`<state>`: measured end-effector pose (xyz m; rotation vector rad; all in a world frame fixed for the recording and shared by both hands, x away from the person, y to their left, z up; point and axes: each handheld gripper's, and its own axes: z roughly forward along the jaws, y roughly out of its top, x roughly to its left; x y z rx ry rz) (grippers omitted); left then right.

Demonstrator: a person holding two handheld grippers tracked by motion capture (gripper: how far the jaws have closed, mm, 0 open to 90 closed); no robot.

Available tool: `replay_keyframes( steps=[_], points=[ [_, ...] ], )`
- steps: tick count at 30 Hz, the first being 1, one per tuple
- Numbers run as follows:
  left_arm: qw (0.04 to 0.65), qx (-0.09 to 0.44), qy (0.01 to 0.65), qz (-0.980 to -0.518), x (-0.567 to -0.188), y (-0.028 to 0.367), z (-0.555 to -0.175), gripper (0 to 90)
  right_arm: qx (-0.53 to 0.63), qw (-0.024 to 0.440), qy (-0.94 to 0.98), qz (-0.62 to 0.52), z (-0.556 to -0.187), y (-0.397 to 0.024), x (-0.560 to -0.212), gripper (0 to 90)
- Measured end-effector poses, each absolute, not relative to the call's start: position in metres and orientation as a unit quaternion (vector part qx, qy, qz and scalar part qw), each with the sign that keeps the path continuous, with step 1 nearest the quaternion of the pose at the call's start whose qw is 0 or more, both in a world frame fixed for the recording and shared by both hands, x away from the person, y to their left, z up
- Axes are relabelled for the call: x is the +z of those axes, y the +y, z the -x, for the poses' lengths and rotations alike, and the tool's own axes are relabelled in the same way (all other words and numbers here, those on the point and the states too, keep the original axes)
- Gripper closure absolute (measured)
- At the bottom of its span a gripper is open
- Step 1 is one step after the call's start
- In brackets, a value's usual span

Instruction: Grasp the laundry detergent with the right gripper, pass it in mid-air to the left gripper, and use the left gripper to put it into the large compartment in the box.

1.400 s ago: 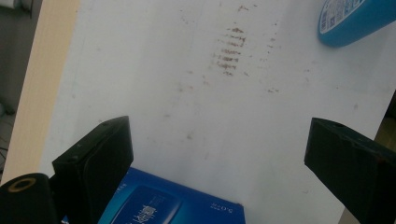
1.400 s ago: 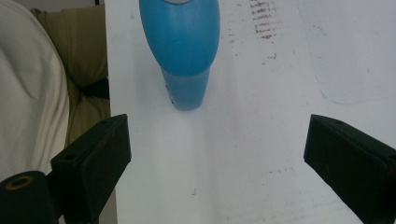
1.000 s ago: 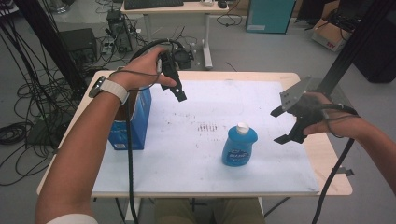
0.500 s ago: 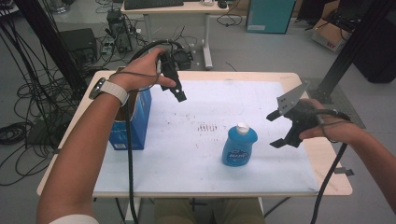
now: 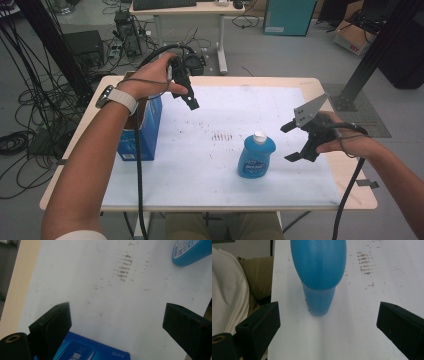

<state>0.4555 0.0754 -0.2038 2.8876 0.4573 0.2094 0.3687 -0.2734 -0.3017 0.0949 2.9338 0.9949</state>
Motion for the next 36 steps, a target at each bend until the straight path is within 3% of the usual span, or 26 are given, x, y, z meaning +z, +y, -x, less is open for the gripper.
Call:
replay_keyframes(
  steps=[36],
  points=[
    [0.100, 0.066, 0.157, -0.980, -0.212, 0.076, -0.458, 8.8, 0.396, 0.001, 0.918, -0.023, -0.369, -0.269, -0.335, 4.4]
  ],
)
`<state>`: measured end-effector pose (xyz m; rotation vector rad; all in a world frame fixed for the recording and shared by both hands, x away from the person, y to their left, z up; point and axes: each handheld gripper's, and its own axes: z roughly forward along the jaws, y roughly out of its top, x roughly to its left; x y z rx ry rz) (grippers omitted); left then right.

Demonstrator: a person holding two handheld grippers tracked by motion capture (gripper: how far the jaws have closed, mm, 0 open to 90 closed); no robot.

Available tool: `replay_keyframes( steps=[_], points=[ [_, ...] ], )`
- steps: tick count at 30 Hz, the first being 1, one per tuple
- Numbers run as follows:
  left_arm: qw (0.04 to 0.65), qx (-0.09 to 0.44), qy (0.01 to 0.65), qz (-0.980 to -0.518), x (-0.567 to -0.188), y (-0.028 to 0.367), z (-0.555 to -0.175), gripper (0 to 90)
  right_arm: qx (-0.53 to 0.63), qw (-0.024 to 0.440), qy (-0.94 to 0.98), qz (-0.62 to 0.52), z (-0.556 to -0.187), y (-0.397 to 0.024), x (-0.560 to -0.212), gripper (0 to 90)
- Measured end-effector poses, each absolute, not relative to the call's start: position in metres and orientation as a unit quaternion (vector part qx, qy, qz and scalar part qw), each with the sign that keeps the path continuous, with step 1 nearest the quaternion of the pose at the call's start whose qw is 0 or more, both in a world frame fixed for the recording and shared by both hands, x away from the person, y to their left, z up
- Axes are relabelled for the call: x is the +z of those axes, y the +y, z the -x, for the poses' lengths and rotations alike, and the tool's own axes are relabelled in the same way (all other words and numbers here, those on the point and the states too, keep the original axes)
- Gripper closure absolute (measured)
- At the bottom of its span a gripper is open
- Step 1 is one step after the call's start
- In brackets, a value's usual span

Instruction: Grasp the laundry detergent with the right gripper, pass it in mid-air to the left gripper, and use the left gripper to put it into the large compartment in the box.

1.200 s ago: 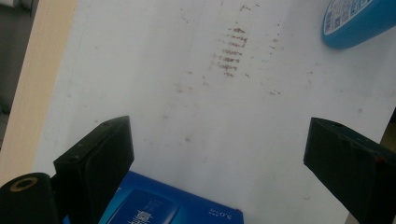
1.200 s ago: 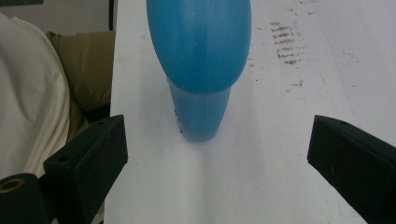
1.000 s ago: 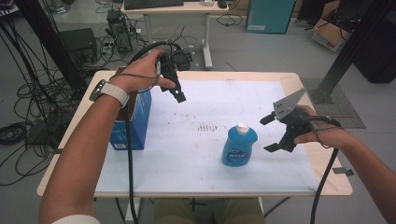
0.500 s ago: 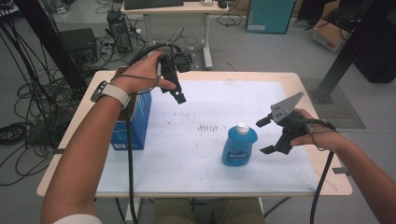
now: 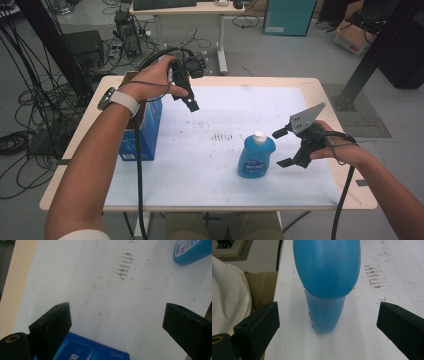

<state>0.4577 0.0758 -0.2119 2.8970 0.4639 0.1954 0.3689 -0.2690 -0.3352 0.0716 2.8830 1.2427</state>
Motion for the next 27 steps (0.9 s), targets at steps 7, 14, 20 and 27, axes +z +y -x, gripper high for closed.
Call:
replay_keyframes(
  steps=[7, 14, 20, 27],
  points=[
    [0.103, 0.068, 0.161, -0.979, -0.2121, 0.0774, -0.4572, 8.8, 0.404, 0.001, 0.915, -0.020, -0.3689, -0.2701, -0.3401, 3.8],
    [0.103, 0.067, 0.164, -0.979, -0.2131, 0.0762, -0.4562, 8.8, 0.411, 0.000, 0.912, -0.021, -0.3693, -0.2678, -0.3432, 3.0],
    [0.100, 0.067, 0.160, -0.980, -0.2130, 0.0766, -0.4568, 8.8, 0.412, 0.001, 0.911, -0.021, -0.3700, -0.2666, -0.3428, 2.9],
    [0.101, 0.064, 0.165, -0.979, -0.2145, 0.0769, -0.4563, 8.8, 0.408, 0.000, 0.913, -0.021, -0.3714, -0.2670, -0.3433, 3.1]
  ],
)
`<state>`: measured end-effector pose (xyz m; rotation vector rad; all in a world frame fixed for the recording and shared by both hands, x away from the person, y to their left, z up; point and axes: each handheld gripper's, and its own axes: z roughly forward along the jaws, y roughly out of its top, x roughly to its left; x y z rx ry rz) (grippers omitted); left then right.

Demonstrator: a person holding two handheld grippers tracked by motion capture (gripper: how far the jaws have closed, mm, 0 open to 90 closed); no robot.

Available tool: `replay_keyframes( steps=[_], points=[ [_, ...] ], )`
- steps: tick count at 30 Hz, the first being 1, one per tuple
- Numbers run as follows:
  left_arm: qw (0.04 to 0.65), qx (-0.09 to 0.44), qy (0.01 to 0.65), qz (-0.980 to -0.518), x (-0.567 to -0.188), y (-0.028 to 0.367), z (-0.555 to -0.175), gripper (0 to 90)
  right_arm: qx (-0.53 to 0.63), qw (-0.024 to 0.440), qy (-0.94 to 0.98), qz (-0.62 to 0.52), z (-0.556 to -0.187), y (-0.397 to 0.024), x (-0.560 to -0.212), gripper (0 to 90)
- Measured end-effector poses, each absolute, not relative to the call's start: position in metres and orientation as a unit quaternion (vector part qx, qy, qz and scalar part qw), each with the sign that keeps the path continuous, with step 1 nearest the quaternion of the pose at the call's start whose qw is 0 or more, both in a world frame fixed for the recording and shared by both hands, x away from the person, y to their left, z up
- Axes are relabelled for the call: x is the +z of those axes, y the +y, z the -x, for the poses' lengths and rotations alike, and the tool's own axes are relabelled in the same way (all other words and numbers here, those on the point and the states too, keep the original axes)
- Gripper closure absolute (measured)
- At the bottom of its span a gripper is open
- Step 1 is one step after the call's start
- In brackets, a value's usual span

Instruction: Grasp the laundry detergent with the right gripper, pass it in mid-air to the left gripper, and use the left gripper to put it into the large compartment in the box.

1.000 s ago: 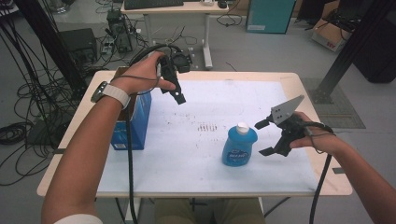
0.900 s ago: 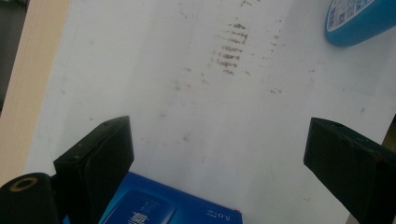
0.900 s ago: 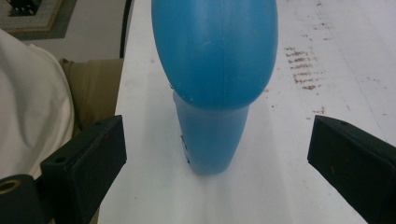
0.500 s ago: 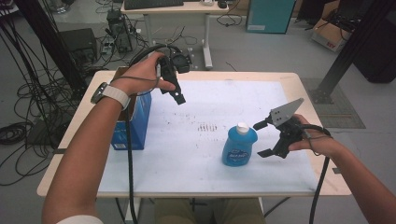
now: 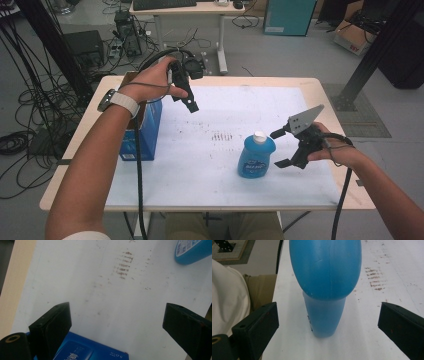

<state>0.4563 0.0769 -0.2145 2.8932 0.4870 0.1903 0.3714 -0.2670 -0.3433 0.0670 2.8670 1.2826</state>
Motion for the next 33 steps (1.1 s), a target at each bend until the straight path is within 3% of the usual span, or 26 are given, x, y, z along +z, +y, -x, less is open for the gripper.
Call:
replay_keyframes(
  steps=[33],
  points=[
    [0.101, 0.061, 0.165, -0.979, -0.2160, 0.0762, -0.4577, 8.9, 0.399, -0.004, 0.917, -0.025, -0.3692, -0.2660, -0.3421, 4.1]
  ],
)
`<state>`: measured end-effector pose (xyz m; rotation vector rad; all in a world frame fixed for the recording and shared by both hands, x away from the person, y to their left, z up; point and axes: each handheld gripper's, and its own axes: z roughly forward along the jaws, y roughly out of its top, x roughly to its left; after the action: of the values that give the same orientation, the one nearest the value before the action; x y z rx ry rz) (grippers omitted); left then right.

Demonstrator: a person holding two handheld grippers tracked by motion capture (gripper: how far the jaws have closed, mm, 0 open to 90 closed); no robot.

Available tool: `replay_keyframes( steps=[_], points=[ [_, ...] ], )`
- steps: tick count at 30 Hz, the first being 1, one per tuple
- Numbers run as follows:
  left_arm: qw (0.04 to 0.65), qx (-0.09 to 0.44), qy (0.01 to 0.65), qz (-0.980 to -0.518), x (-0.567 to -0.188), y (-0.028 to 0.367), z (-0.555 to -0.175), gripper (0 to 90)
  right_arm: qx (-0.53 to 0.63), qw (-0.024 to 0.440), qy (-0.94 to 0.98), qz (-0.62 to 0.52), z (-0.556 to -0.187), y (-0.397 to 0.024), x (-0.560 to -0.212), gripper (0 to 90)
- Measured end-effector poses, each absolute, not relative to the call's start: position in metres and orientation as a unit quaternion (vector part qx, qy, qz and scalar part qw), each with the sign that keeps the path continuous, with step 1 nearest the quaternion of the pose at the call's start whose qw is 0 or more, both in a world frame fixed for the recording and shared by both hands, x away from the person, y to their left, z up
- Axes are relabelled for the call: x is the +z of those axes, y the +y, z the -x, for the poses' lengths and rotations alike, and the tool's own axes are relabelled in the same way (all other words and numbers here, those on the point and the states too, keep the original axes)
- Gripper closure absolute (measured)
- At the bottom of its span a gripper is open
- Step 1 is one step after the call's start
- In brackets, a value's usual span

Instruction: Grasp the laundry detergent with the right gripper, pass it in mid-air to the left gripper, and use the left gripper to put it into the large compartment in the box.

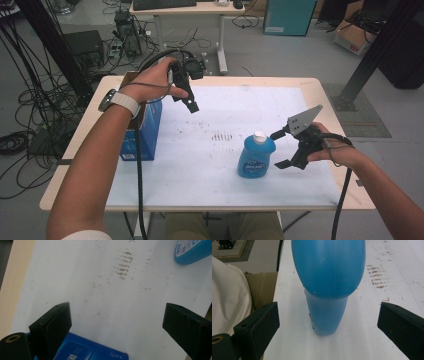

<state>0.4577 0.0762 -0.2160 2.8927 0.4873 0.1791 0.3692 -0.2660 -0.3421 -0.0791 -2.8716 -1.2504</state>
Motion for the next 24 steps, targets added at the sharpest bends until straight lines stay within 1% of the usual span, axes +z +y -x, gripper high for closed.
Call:
replay_keyframes(
  steps=[24],
  points=[
    [0.101, 0.065, 0.164, -0.979, -0.2157, 0.0776, -0.4575, 8.9, -0.395, 0.006, -0.918, 0.026, -0.3700, -0.2653, -0.3423, 3.6]
  ],
)
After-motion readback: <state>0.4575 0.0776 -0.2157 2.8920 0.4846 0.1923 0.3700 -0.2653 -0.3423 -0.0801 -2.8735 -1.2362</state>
